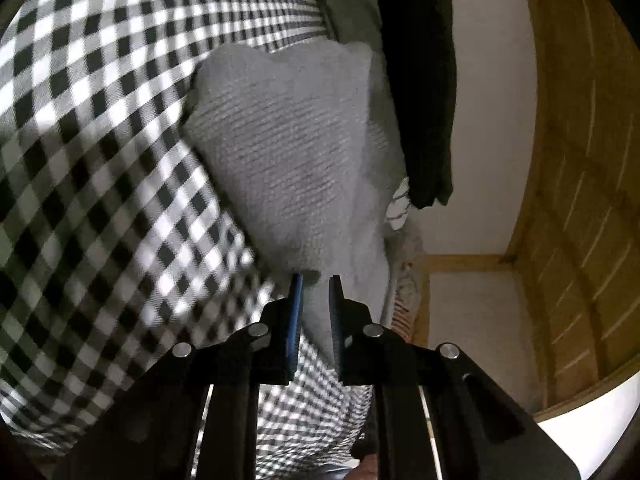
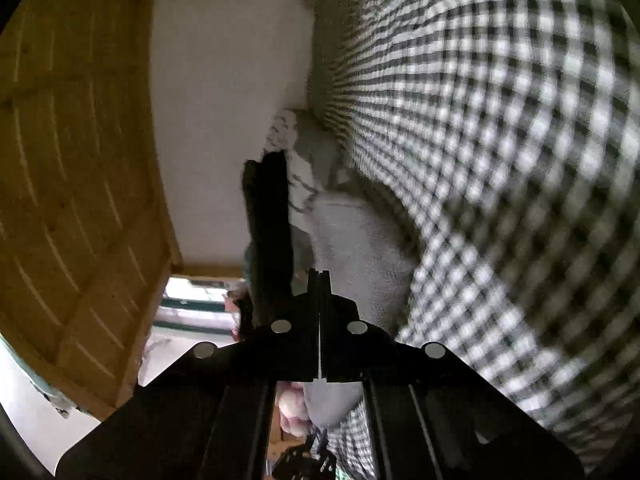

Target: Fold large clothes

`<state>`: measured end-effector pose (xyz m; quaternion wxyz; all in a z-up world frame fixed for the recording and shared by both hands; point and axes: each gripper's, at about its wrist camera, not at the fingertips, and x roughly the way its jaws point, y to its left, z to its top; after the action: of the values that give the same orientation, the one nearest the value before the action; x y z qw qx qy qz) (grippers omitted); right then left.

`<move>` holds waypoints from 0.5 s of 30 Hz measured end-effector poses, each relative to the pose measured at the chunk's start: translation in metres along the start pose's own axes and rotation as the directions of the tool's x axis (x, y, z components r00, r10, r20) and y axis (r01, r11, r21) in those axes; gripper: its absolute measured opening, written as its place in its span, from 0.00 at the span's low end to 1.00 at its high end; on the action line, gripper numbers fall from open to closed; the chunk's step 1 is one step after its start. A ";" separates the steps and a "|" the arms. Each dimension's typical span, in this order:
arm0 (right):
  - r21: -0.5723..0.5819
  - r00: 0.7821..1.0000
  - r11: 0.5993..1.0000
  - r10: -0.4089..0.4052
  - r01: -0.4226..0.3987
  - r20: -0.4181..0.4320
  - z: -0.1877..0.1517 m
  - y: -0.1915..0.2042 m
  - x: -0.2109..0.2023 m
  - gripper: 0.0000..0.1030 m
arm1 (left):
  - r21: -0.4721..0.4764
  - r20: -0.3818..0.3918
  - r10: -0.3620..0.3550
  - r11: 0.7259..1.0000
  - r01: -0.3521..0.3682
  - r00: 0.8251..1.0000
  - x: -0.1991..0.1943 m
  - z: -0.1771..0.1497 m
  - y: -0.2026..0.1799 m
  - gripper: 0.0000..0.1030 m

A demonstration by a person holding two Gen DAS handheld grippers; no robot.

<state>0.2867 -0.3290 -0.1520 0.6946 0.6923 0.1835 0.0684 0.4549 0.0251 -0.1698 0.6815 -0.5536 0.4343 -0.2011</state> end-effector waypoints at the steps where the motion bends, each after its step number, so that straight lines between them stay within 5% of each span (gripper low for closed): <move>1: -0.024 0.999 0.999 -0.025 0.024 -0.036 -0.003 0.001 0.004 0.06 | -0.008 -0.001 -0.002 1.000 0.002 1.000 0.001 -0.001 0.002 0.12; 2: -0.024 0.995 0.999 -0.044 0.042 -0.094 -0.009 0.000 0.013 0.29 | -0.026 0.004 -0.008 1.000 0.008 1.000 0.004 -0.003 0.006 0.12; 3: -0.009 0.990 0.999 -0.045 0.044 -0.132 -0.016 -0.004 0.019 0.53 | -0.027 0.004 -0.014 1.000 0.014 1.000 0.007 -0.005 0.006 0.25; 4: -0.006 0.985 0.999 -0.045 0.045 -0.165 -0.026 -0.005 0.030 0.92 | -0.020 -0.002 -0.019 1.000 0.019 1.000 0.012 -0.005 0.005 0.45; 5: -0.036 0.984 0.998 -0.051 0.046 -0.171 -0.033 -0.002 0.036 0.93 | 0.008 -0.007 -0.021 1.000 0.022 1.000 0.017 -0.008 0.000 0.48; 7: -0.119 0.976 0.991 -0.091 0.068 -0.196 -0.046 0.010 0.058 0.94 | 0.042 0.021 -0.046 0.998 0.045 0.999 0.023 -0.007 -0.008 0.71; 9: -0.096 0.972 0.992 -0.099 0.080 -0.212 -0.051 0.012 0.077 0.94 | 0.055 0.063 -0.050 0.997 0.046 0.997 0.028 -0.002 -0.018 0.81; 15: -0.066 0.972 0.977 -0.209 0.202 -0.110 -0.054 0.017 0.114 0.98 | 0.036 0.100 0.154 0.987 -0.158 0.983 0.054 0.006 -0.034 0.90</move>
<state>0.3754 -0.2383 -0.1520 0.7046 0.6453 0.2923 0.0411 0.4955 -0.0222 -0.1583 0.7276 -0.5118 0.4380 -0.1295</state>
